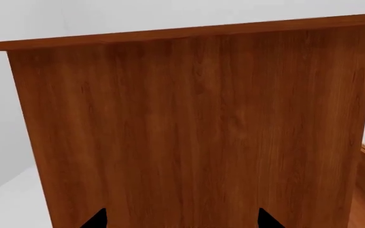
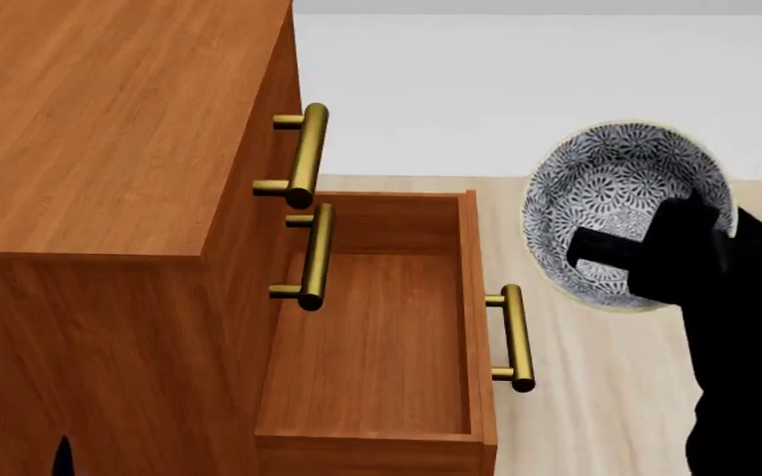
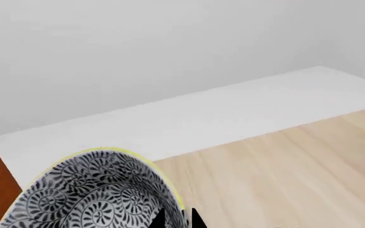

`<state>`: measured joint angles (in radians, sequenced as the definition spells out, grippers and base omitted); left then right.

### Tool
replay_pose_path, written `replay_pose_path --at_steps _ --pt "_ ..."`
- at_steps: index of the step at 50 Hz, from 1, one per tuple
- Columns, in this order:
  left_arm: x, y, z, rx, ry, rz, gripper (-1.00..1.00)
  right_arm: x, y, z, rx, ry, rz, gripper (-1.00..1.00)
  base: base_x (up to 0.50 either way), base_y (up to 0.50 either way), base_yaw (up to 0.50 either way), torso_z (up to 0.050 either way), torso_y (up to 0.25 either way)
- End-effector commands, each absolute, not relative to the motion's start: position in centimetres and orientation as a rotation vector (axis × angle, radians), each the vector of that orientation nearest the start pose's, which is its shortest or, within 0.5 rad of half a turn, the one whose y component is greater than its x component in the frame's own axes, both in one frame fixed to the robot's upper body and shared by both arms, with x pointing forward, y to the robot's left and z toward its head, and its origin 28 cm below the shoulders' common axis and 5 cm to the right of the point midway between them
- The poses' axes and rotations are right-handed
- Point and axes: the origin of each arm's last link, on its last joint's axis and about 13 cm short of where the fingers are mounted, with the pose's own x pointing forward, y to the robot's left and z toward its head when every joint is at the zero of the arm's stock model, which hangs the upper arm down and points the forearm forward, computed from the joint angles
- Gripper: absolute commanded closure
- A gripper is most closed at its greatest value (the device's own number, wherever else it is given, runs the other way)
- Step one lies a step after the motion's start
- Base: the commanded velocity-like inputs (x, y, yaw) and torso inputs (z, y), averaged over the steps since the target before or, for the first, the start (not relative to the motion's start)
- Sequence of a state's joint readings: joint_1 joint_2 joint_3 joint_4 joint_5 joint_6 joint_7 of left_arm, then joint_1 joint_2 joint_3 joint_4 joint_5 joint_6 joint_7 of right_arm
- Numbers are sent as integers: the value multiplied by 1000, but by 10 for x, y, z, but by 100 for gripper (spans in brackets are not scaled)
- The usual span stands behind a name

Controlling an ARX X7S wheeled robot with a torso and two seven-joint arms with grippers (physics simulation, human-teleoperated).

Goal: Put the bowl in the bottom drawer of the cabinet.

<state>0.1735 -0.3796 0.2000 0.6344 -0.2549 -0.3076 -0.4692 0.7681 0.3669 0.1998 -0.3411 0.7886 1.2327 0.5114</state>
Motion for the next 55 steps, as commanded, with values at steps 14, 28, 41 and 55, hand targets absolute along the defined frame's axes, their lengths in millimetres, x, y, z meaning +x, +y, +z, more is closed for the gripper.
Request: replay_pose_path --at_steps 14,28,41,55 --pt "155 220 89 49 -86 105 -100 298 -123 245 82 211 -29 100 0 0 0 0 1" --pt "156 222 89 45 -90 107 -100 315 -110 237 85 321 31 100 0 0 0 0 0" --pt "157 222 89 40 -92 111 -100 331 -100 233 54 364 49 100 0 0 0 0 1" --pt "155 223 89 41 -95 115 -100 351 -95 218 32 414 43 100 0 0 0 0 0"
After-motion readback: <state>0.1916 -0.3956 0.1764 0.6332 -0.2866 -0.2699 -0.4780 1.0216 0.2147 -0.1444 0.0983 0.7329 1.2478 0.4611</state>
